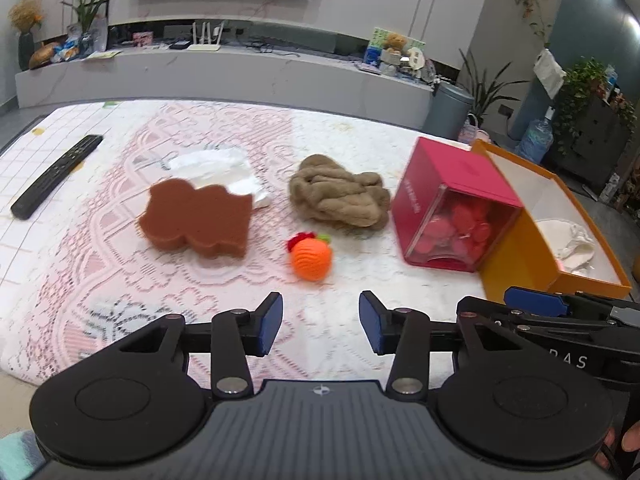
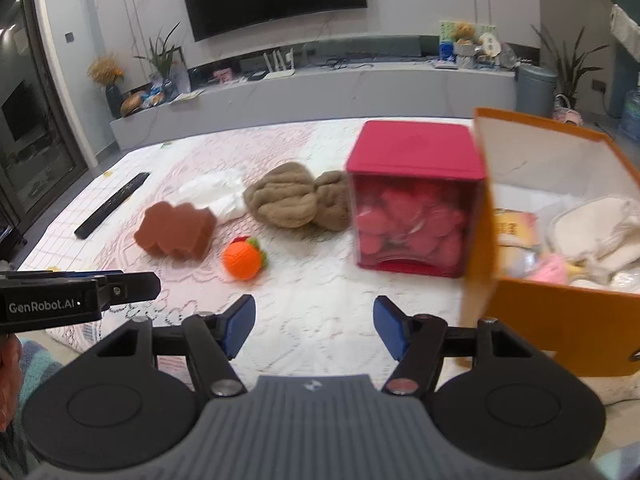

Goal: Organize soft objects
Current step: 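Move both tools back over the sponge and knitted ball on the bed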

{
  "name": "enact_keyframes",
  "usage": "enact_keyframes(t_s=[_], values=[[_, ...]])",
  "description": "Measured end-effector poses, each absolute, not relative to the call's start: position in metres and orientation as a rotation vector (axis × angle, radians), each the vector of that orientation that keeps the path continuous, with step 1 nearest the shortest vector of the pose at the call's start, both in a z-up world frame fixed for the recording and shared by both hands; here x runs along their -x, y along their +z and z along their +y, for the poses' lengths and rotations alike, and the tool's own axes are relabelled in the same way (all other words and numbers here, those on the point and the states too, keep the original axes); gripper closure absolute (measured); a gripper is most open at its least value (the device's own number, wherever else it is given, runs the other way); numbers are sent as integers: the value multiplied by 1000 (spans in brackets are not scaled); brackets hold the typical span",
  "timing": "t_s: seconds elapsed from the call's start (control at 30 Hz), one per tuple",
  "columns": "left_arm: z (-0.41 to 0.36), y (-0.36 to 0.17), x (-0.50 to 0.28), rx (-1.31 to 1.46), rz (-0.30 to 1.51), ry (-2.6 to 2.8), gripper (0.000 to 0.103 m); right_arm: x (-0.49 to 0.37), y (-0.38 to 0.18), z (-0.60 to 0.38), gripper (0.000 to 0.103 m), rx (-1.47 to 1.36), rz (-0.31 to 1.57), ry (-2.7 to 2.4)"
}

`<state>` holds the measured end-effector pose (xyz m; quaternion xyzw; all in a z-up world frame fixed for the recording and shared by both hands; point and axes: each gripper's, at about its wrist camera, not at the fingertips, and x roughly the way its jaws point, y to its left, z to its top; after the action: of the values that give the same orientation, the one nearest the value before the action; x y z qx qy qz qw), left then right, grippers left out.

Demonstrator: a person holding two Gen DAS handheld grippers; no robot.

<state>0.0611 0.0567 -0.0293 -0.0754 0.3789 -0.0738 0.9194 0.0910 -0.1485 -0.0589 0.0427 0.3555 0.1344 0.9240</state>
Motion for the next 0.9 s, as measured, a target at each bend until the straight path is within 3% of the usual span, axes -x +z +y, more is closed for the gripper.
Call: enact_keyframes(t_s=[0.17, 0.27, 0.7, 0.9], values=[[68, -32, -71, 167, 768, -159, 51, -102, -69, -128, 39, -59, 749, 303], [70, -33, -81, 144, 770, -149, 51, -113, -74, -117, 44, -36, 760, 325], [95, -45, -132, 132, 787, -73, 48, -171, -89, -64, 46, 79, 754, 420], [104, -54, -142, 125, 770, -64, 32, -193, -102, -45, 46, 134, 757, 454]])
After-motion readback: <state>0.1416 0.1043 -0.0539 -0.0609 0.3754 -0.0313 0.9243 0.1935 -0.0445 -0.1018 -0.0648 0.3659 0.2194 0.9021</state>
